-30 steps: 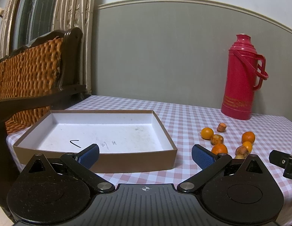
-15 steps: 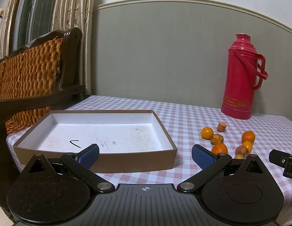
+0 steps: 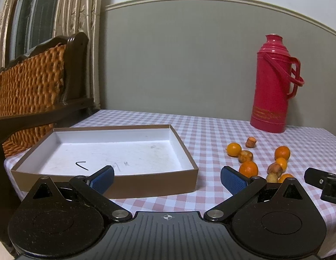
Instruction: Organize fruits
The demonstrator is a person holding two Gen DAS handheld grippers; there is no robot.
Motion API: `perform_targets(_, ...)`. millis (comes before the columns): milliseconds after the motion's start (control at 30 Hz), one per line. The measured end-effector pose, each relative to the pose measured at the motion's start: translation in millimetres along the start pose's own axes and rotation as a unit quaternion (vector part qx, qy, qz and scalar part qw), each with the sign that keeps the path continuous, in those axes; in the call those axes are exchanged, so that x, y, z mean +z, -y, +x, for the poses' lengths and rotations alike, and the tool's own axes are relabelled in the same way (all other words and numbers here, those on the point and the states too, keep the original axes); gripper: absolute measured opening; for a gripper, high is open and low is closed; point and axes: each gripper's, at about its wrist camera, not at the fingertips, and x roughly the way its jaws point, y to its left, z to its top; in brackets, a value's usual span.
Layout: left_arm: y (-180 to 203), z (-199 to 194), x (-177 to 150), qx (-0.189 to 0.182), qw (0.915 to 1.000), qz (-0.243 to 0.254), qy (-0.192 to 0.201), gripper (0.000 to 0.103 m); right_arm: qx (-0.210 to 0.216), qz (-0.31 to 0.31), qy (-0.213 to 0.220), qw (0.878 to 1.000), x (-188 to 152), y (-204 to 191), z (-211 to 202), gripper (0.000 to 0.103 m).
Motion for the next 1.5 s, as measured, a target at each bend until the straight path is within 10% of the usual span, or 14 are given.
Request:
perform_targets(633, 20, 7, -3, -0.045, 0.9984, 0.034, -0.006, 0.103, -0.014, -0.044, 0.006, 0.999, -2, -7, 7, 0.096)
perform_targets(1400, 73, 40, -13, -0.103, 0.9912, 0.075, -0.037, 0.103, 0.020, -0.009, -0.068, 0.997, 4, 20, 41, 0.047)
perform_targets(1500, 80, 46, -14, -0.112, 0.9894, 0.083, -0.041, 0.091, 0.018, 0.001, -0.071, 0.997, 4, 25, 43, 0.047)
